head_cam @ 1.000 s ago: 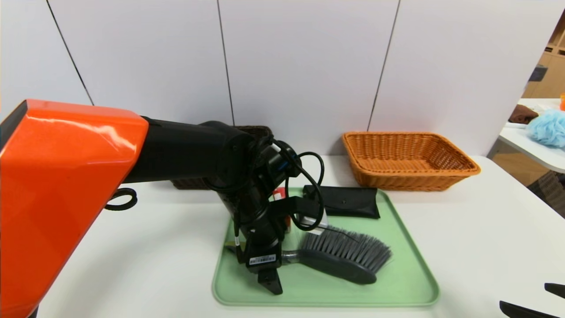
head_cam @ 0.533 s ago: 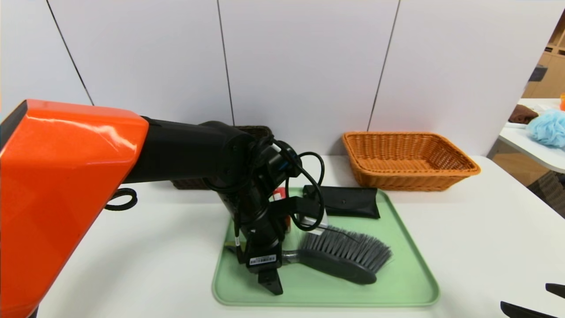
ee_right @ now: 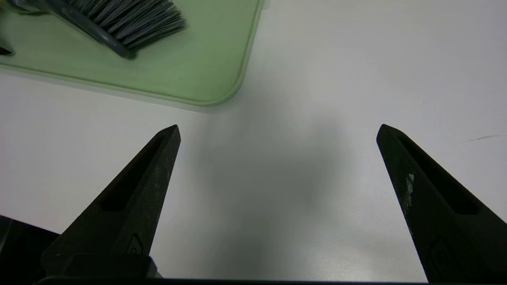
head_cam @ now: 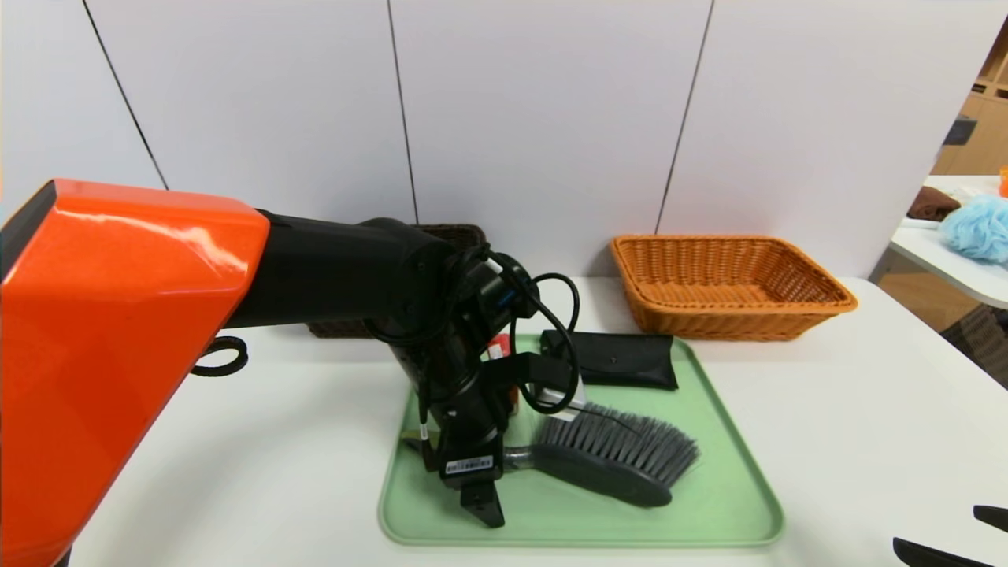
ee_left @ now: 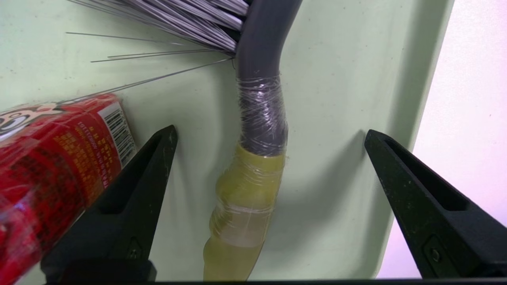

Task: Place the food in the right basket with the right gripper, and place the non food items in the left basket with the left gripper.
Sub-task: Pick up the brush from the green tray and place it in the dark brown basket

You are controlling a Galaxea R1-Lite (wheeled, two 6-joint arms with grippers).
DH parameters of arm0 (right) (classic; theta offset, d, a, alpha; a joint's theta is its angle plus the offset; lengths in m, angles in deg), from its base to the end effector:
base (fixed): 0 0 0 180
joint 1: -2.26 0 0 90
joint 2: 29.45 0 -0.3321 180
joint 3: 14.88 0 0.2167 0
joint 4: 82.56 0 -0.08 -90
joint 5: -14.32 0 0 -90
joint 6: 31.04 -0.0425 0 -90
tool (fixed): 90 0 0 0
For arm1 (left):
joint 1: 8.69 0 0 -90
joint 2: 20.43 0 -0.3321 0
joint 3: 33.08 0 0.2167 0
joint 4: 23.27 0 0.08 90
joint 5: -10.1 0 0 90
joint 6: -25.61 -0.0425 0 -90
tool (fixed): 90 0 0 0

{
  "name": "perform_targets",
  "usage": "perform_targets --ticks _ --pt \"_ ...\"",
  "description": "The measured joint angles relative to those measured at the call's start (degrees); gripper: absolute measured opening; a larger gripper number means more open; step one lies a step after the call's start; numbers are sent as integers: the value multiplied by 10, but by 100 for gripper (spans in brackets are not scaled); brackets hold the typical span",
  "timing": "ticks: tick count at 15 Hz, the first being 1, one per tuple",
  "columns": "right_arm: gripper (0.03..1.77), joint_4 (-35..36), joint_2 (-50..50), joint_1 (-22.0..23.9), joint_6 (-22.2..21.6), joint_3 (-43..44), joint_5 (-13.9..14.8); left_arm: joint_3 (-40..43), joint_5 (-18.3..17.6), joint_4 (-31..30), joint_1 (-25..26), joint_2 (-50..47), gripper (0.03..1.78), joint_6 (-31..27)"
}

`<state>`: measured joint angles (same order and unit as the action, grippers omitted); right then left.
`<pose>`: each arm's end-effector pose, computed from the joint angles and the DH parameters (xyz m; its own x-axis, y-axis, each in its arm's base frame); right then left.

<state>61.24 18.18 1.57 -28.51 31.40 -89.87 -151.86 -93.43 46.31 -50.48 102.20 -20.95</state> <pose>0.0888 0.0115 0.1664 0.7656 0.2544 -0.5909 -0.2327 0.9658 0.1143 0.3139 -0.2939 0.1489 0.0508 -0.3592 -0.9319 0.9986 0.0041 0.0529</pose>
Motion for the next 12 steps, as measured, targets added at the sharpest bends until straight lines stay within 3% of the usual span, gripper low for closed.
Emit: perform_targets --ticks 12 --pt "171 0 -5 0 -1 -2 -6 1 0 0 -2 0 169 -1"
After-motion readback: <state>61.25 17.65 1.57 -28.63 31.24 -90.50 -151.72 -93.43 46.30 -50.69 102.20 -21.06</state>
